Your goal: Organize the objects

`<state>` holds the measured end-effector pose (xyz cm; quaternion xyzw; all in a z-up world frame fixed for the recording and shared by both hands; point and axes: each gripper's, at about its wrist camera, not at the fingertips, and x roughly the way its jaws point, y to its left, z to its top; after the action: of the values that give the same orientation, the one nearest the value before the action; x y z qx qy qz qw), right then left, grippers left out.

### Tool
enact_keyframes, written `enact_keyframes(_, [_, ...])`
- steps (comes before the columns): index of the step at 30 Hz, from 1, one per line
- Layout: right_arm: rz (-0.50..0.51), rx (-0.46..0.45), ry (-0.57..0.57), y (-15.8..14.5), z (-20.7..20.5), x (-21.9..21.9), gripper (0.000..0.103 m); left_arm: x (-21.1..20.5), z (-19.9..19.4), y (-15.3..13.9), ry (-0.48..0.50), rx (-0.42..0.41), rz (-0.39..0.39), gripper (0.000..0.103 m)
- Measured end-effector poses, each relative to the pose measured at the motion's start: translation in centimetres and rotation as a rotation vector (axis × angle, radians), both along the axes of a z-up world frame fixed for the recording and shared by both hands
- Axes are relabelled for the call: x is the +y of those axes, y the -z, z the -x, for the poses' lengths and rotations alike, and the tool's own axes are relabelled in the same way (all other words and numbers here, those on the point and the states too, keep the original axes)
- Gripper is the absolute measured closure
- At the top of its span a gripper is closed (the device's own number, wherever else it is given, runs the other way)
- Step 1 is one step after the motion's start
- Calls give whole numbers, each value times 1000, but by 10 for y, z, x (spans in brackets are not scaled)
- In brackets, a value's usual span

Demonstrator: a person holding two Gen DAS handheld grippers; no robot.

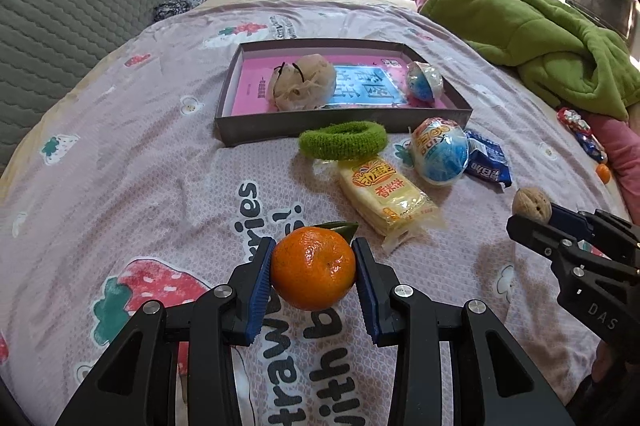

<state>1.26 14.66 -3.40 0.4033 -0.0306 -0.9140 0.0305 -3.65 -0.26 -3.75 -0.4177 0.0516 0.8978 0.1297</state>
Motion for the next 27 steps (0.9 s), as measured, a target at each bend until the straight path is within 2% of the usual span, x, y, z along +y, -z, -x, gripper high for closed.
enact_keyframes(18, [-4, 43, -16, -18, -9, -11, 70, 0, -12, -17, -9, 30, -19, 63])
enact_keyframes(27, [7, 50, -33, -19, -10, -13, 70, 3, -13, -15, -7, 25, -14, 63])
